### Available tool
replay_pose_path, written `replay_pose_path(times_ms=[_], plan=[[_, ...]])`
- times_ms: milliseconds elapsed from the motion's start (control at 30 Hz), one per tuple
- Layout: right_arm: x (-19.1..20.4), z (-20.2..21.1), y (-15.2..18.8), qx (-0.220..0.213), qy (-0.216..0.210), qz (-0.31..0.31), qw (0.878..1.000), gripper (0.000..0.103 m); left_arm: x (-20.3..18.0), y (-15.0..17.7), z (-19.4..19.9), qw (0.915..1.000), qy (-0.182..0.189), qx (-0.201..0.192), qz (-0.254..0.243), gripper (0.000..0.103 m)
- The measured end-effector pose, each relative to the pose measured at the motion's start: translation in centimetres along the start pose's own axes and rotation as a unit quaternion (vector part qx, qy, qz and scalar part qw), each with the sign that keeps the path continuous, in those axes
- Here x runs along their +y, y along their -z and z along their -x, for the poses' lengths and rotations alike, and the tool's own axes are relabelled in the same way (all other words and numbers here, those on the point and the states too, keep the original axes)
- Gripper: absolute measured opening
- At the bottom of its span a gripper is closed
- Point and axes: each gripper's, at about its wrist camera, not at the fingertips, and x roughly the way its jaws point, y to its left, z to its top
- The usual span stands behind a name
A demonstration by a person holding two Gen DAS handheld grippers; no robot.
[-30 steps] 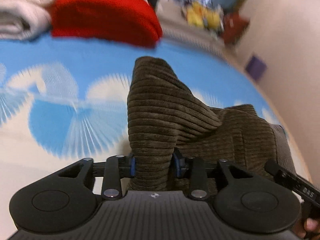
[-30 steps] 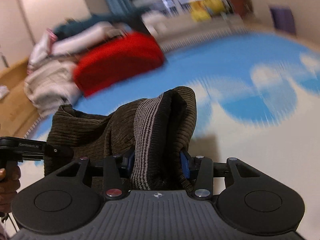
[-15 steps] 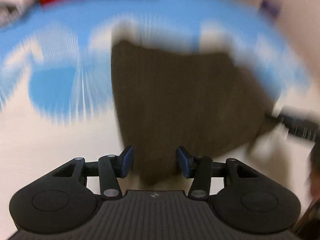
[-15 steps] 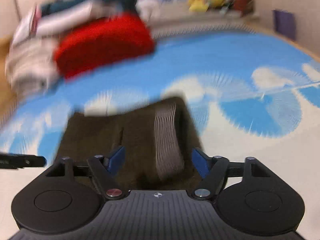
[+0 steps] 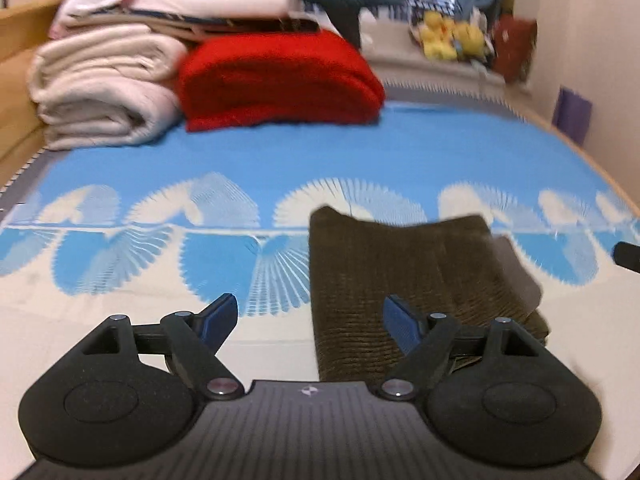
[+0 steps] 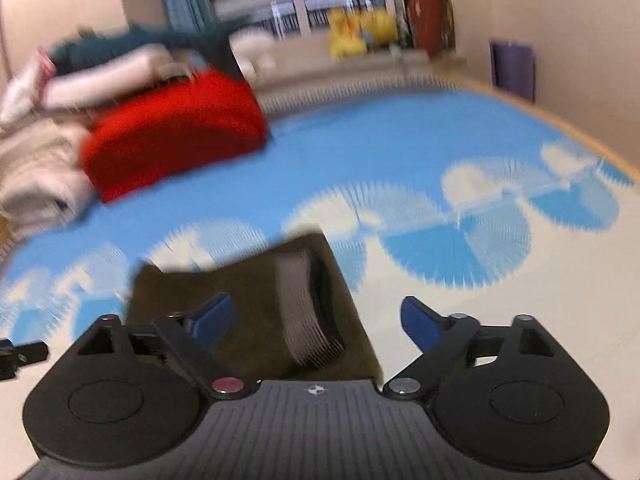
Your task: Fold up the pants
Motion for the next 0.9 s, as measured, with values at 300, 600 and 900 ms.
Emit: replay_pose_path(times_ms=[300,600,900], plan=[[0.6,8.1,0.6,-0.019,0.022,0.045,0.999,0.102,-1.4,0.2,11.5,0.9973,-0.015,-0.068,-0.024,0.09],[0.6,7.7,0.8,0.018,0.059,0.034,0.997,0.102,-2.5,2.1,10.7,0.9989,-0.004,-0.013,0.045,0.094],[2.6,5.3,1.1,0.058,0.063,0.077,0.993,0.102,-7.6,3.8,5.5,0.9988,0.028,0.039,-0.001,0.094]])
